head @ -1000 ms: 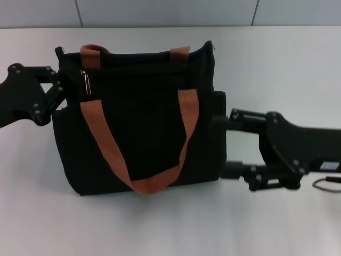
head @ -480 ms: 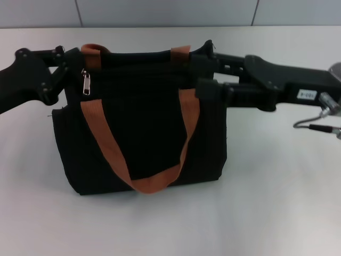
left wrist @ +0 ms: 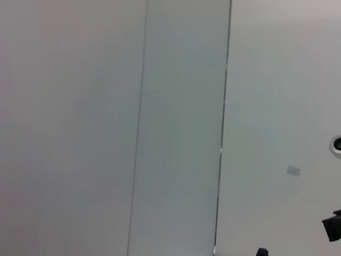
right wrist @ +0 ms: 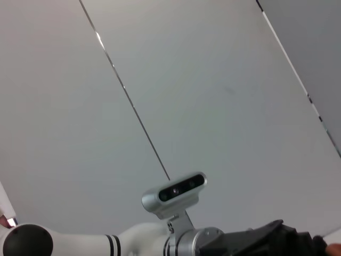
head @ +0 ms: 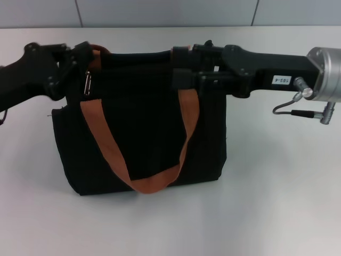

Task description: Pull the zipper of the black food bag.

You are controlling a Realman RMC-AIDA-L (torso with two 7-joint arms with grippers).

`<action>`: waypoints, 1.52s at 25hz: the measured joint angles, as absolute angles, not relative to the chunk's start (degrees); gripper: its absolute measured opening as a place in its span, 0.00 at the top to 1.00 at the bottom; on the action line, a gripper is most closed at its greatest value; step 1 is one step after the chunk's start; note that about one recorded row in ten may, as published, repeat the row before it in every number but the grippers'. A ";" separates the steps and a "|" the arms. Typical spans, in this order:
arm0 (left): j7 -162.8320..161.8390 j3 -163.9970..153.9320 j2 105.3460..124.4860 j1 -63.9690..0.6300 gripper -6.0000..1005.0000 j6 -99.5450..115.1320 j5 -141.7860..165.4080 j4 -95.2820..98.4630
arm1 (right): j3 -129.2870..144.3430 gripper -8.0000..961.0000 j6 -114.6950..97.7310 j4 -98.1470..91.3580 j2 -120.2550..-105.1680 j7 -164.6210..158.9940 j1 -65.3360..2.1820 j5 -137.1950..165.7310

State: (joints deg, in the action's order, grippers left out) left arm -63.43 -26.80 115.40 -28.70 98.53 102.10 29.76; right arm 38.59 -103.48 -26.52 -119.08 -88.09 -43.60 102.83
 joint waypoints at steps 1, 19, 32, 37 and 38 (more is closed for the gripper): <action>-63.66 -26.71 115.32 -28.46 0.97 98.58 102.10 29.79 | 39.18 0.14 -103.12 -26.49 -119.12 -88.14 -43.68 102.81; -87.10 -27.60 114.30 -24.16 0.97 100.91 105.71 38.01 | 43.48 0.14 -98.52 -28.12 -119.36 -87.85 -44.84 102.74; -104.13 -29.98 114.21 -26.16 0.97 106.63 109.49 45.85 | 46.46 0.14 -98.11 -28.24 -119.45 -87.50 -45.11 102.66; -106.04 -30.46 114.33 -27.38 0.97 106.93 109.35 46.26 | 46.98 0.15 -98.03 -28.46 -119.59 -86.56 -45.86 102.53; -106.04 -30.46 114.33 -27.38 0.97 106.93 109.35 46.26 | 46.98 0.15 -98.03 -28.46 -119.59 -86.56 -45.86 102.53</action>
